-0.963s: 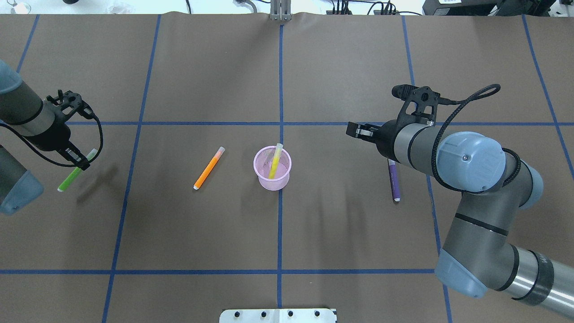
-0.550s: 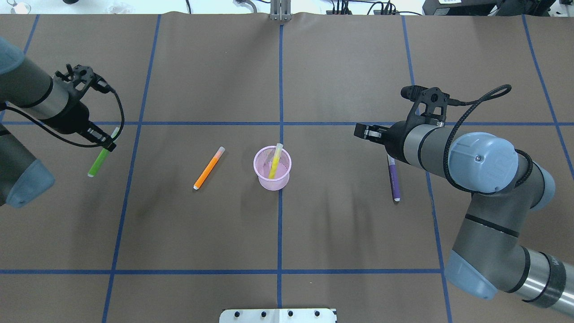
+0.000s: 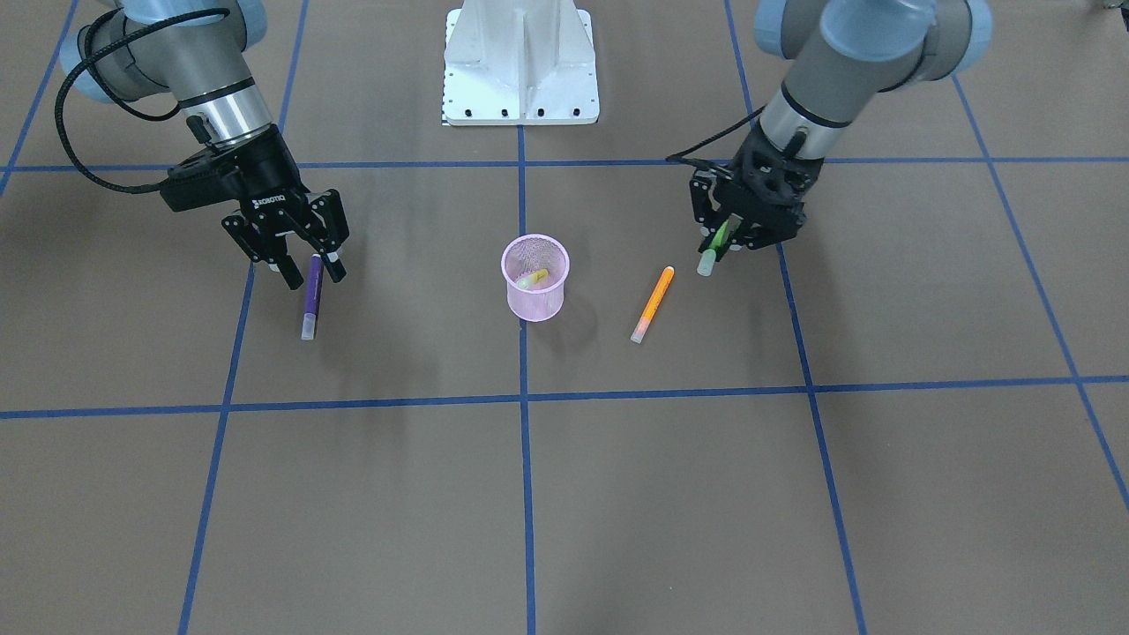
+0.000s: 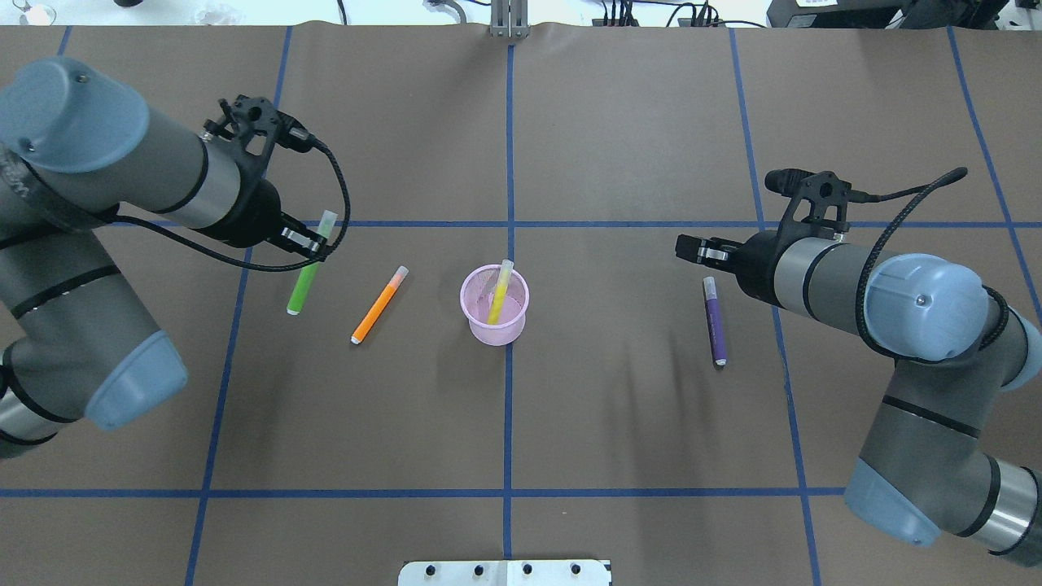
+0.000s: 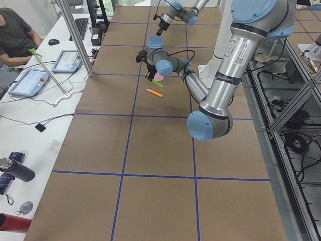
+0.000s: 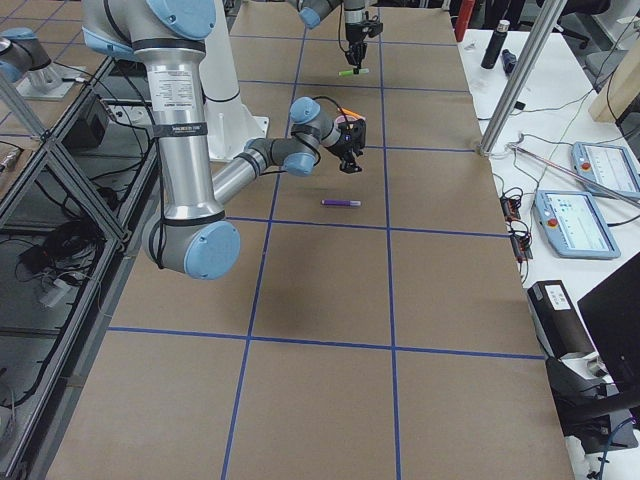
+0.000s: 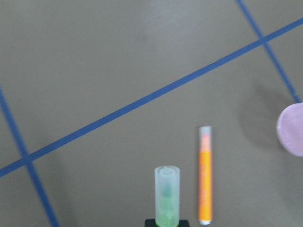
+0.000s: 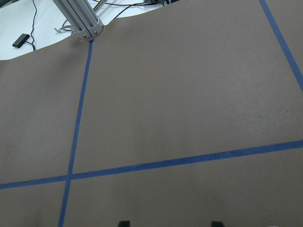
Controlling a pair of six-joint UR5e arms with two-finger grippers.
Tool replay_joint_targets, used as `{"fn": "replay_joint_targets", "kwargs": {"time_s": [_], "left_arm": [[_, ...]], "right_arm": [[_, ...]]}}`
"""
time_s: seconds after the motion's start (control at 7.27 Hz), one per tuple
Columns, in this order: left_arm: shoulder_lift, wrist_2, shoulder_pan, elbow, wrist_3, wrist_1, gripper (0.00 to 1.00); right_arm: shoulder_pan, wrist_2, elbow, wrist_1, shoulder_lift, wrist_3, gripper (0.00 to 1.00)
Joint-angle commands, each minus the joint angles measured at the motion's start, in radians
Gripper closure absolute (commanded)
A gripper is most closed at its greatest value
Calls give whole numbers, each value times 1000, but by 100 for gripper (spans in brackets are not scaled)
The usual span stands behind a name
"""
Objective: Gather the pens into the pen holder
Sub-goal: 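Carry the green marker over the pink cup and drop it in with the left gripper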
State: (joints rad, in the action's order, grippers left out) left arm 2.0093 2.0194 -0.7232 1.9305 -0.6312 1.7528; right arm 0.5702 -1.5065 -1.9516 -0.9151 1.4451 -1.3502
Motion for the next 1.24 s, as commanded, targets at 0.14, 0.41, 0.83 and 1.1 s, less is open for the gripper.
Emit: {"fn": "replay_joint_targets", "kwargs": {"time_s": [0.14,0.41,0.83,1.1], "left_arm": [[134,-451,239,-2,-15,106,100],[120,-681,312,-48,-58,288,100],[121,-795,357,-96,-58,361,100],[132,-806,375,-123,-59,375,100]], "right_arm": [[65,-76,42,64,41,60,35],[102,-125,82,122,47,68,35],[102,-129,86,127,46,69,35],[102,-129,91,128,46,69,35]]}}
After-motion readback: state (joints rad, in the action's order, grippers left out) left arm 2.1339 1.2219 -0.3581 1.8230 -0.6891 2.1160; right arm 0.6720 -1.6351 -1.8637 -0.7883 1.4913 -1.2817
